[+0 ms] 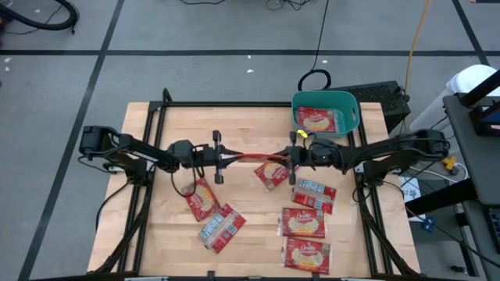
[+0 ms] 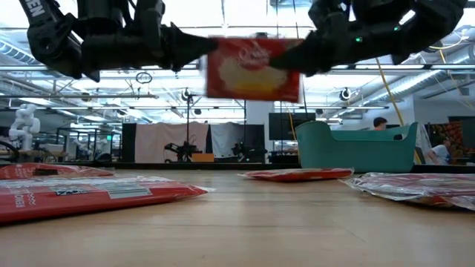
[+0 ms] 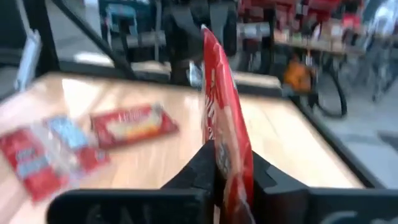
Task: Sort popcorn bags into baskets
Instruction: Put the red popcorn bag into the blue bin
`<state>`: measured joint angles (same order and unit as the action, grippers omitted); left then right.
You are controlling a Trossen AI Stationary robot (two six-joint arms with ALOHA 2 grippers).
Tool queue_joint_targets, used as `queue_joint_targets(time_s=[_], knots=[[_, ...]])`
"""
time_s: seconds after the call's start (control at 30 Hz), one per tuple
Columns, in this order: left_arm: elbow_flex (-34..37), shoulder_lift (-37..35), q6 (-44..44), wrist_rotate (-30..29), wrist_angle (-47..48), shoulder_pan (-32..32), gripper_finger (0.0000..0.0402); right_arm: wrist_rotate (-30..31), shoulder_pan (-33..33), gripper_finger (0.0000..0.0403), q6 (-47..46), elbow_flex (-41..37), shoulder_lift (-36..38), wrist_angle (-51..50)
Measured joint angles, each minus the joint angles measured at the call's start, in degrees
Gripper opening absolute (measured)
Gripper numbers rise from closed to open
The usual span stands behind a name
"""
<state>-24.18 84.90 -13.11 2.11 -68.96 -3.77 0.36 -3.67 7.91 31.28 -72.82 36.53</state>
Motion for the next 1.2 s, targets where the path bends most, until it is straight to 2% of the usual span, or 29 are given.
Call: queue_joint_targets(time_s=[0.1,0.23,0.33,0.43,0.53,0.77,0.87,1.2], knots=[[0.00,-0.04,-0.50,-2.77,1.45,0.27,0.0076,0.26,-1.46,0.0035,-1.07,-0.04,5.54,-7.57],[0.00,-0.05,-0.32,-8.42,1.67,-0.08,0.0122,1.05,-5.63,0.0028,-1.21,1.81,14.39,-22.26],[0.00,-0.07,0.20,-8.62,1.83,-0.72,0.0149,1.02,-10.15,0.0016,-1.19,5.72,19.30,-35.05],[0.01,-0.07,1.30,-8.79,2.07,-1.11,0.0166,-0.47,-15.02,0.0008,-0.80,8.48,21.87,-42.86],[0.02,-0.09,2.65,-8.75,3.95,-1.21,0.0174,-3.54,-19.26,0.0007,-0.29,9.09,22.77,-43.39],[0.07,-0.09,7.44,-8.62,8.85,-0.65,0.0175,-3.44,-26.67,0.0008,-1.06,11.67,22.82,-43.27],[0.09,-0.09,7.77,-8.59,9.22,-0.19,0.0175,-0.57,-30.35,0.0008,-5.04,13.09,23.37,-43.66],[0.09,-0.09,8.41,-8.16,9.19,0.59,0.0175,5.83,-38.91,0.0010,-9.95,13.42,25.14,-42.06]])
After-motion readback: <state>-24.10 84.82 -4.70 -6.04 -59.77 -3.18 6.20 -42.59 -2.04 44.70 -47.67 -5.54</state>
